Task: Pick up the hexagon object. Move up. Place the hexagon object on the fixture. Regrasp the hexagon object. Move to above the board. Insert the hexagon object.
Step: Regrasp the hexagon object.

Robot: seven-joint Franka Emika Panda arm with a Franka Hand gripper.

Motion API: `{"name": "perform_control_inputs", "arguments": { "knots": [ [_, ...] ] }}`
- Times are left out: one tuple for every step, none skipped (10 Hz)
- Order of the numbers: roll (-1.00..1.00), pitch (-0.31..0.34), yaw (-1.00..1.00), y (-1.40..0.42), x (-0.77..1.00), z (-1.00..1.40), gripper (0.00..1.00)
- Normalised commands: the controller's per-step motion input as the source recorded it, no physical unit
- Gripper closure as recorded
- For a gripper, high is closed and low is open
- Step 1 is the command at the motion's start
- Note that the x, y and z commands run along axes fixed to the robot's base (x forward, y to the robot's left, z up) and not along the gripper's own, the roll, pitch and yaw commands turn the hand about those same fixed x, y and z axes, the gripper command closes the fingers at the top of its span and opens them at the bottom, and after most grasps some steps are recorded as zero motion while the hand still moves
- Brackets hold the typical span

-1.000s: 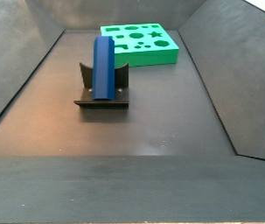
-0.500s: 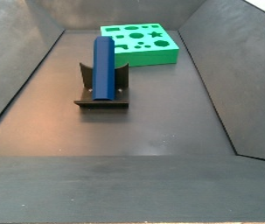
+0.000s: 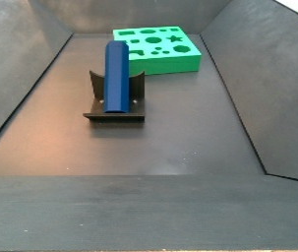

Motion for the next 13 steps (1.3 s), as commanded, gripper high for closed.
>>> {"name": "perform_control_inputs", "arguments": {
  "knots": [
    [1.00,0.013,0.03,-0.02,0.01,0.01,0.00],
    [1.00,0.023,0.04,-0.02,0.02,-0.01,0.00],
    [1.00,0.031,0.04,-0.03,0.04,-0.01,0.00],
    [1.00,0.039,0.04,-0.03,0.04,0.00,0.00],
    [1.00,0.056,0.05,-0.03,0.06,-0.01,0.00],
    [1.00,0.079,0.05,-0.03,0.08,0.00,0.00],
    [1.00,0.102,0.06,-0.04,0.08,0.00,0.00],
    [1.00,0.128,0.08,-0.04,0.10,-0.01,0.00],
    [1.00,0.158,0.10,-0.05,0.10,-0.01,0.00],
    [1.00,0.198,0.15,-0.05,0.11,-0.01,0.00],
    [0.81,0.188,0.17,-0.05,0.11,-0.01,0.00],
    [0.56,0.163,0.19,-0.06,0.11,-0.01,0.00],
    [0.44,0.146,0.20,-0.05,0.11,-0.01,0.00]
  ]
}}
